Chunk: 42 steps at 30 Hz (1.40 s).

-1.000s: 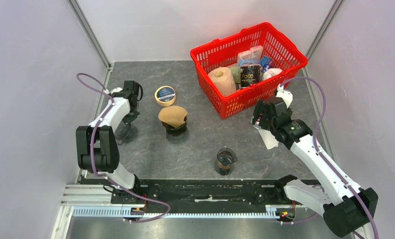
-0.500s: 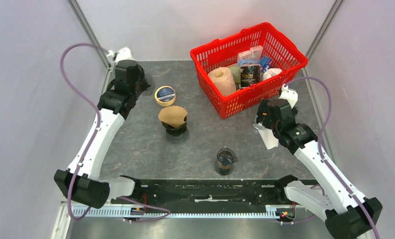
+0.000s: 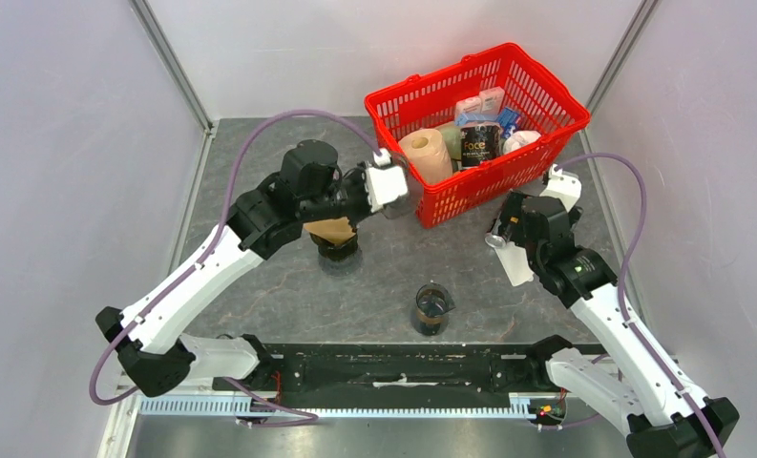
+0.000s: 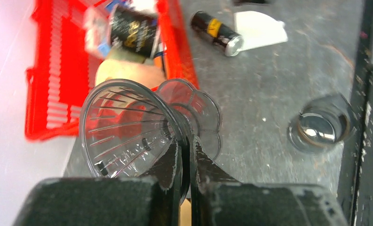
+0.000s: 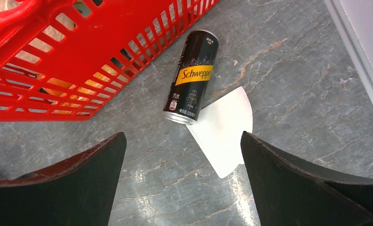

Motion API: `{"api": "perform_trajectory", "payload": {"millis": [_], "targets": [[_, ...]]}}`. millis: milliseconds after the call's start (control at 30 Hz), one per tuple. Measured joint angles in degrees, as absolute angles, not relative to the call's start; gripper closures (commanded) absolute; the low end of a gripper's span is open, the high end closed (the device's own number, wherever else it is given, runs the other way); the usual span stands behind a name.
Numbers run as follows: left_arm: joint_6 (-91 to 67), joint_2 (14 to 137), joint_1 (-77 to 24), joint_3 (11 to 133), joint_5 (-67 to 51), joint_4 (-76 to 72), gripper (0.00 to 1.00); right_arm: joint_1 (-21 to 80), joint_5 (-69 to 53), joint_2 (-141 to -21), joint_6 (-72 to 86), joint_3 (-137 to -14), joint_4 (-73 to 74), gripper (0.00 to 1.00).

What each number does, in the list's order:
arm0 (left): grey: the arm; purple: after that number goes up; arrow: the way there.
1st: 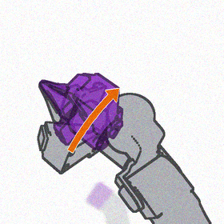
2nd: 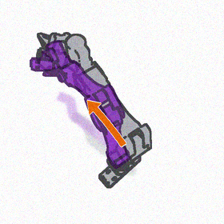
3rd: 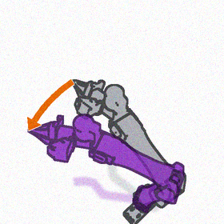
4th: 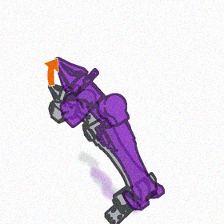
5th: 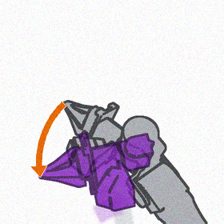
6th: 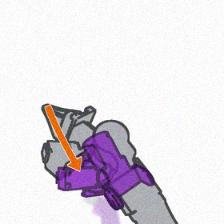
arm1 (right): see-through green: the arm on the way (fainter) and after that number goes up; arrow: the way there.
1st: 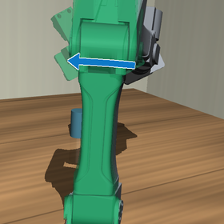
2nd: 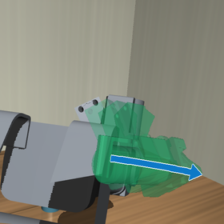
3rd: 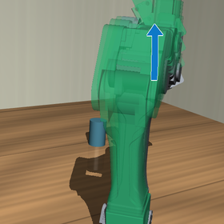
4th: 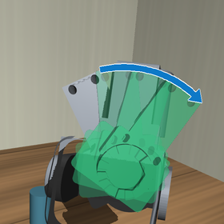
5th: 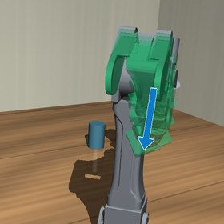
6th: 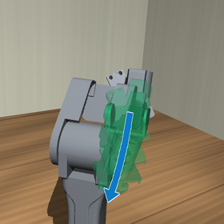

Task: Place the coffee filter in the dripper

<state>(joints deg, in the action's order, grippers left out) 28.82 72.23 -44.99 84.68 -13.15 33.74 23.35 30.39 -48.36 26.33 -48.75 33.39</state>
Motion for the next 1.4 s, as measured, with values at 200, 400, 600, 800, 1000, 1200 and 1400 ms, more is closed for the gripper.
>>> {"api": "perform_trajectory", "payload": {"millis": [200,400,600,800,1000,1200,1400], "targets": [[40.14,71.42,-49.74,84.31,-21.78,38.70,0.98,23.35,32.27,-48.29,25.67,-48.21,33.21,0.01],[44.31,73.34,-60.71,83.99,-17.30,41.08,0.98,23.35,35.42,-48.10,25.43,-48.14,33.45,0.01],[44.64,75.44,-67.42,78.89,-10.48,42.00,0.98,23.35,39.72,-47.13,25.50,-48.14,34.85,0.01],[44.66,75.26,-70.98,75.48,-7.51,42.89,0.98,23.35,41.06,-46.50,25.45,-48.14,34.89,0.01],[44.66,75.26,-74.94,74.06,-5.63,42.74,0.98,23.35,42.15,-46.48,25.45,-48.14,35.24,0.01],[44.66,73.38,-76.40,72.38,-6.04,40.36,0.98,23.35,42.13,-46.46,25.45,-48.14,35.24,0.01],[44.66,74.11,-77.60,71.94,-6.02,38.28,0.98,23.35,42.06,-45.52,25.50,-48.14,35.29,0.01]]}}
